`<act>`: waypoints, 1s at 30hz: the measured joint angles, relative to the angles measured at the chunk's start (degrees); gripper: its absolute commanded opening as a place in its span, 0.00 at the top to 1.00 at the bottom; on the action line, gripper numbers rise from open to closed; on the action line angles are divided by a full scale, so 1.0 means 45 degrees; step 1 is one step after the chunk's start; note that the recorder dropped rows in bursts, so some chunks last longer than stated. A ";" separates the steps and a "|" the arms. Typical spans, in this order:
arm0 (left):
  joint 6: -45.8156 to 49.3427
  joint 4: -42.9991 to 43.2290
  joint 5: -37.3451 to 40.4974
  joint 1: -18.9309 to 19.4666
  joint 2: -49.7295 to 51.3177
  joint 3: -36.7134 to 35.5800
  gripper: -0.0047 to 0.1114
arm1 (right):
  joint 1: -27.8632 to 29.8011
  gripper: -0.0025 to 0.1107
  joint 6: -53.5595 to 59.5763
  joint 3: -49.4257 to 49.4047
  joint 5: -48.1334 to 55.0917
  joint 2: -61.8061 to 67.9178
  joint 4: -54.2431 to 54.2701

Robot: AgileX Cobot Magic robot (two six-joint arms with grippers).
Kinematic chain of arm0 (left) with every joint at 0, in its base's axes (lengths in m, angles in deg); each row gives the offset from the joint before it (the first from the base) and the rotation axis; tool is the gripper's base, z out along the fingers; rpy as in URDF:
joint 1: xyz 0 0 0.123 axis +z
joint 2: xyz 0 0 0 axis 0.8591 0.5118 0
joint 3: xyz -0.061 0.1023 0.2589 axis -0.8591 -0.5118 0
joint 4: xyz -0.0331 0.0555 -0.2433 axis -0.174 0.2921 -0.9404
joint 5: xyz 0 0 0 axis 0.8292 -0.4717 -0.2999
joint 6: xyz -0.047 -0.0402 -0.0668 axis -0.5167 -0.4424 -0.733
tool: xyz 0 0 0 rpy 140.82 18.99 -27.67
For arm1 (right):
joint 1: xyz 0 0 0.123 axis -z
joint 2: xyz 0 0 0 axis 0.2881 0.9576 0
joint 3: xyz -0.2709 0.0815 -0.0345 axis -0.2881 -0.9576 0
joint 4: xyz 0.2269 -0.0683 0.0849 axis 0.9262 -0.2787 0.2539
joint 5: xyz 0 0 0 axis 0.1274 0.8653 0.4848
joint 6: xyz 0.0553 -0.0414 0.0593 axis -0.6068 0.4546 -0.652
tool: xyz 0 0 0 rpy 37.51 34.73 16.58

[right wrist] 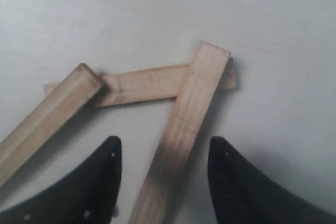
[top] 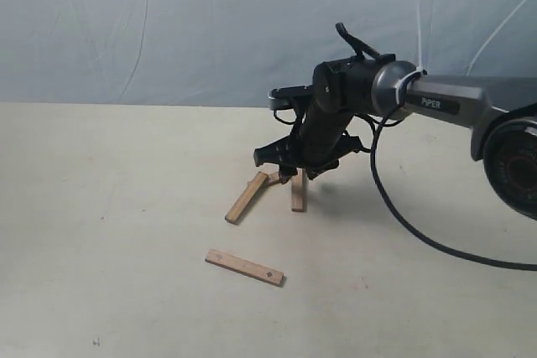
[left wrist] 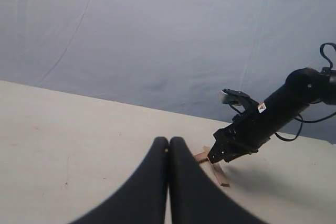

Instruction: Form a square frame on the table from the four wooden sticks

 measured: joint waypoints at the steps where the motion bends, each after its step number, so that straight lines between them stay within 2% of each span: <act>1: 0.0027 0.0064 0.0080 0.0000 0.0000 0.0000 0.96 | 0.0000 0.55 -0.0052 0.0147 0.0023 0.0170 -0.0033; 5: 0.0222 0.0187 0.0147 0.0000 0.0000 -0.0020 0.96 | 0.0000 0.55 -0.0102 0.0642 0.0099 0.0757 -0.0029; 7: 0.0249 0.0219 0.0154 0.0000 0.0000 -0.0020 0.96 | 0.0000 0.59 -0.0109 0.0768 0.0099 0.0956 -0.0029; 8: 0.0249 0.0219 0.0154 0.0000 0.0000 -0.0020 0.96 | 0.0000 0.64 -0.0109 0.0794 0.0135 0.0988 -0.0076; 10: 0.0274 0.0219 0.0154 0.0000 0.0000 -0.0020 0.96 | 0.0000 0.80 -0.0133 0.0842 0.0184 0.1014 -0.0185; 11: 0.0274 0.0219 0.0154 0.0000 0.0000 -0.0020 0.96 | 0.0000 0.98 -0.0131 0.0846 0.0212 0.1038 -0.0283; 19: 0.0800 0.0219 0.0175 0.0000 0.0000 -0.0020 0.96 | -0.0082 0.99 -0.2308 0.0543 0.1636 -0.0058 -0.0590; 25: 0.0828 0.0219 0.0175 0.0000 0.0000 -0.0020 0.96 | -0.1240 0.99 -0.4716 -0.3410 0.0471 -0.2494 -0.1489; 30: 0.0828 0.0219 0.0246 0.0000 0.0000 -0.0020 0.96 | -0.2340 0.99 -0.6919 -0.4285 0.0241 -0.2584 -0.3165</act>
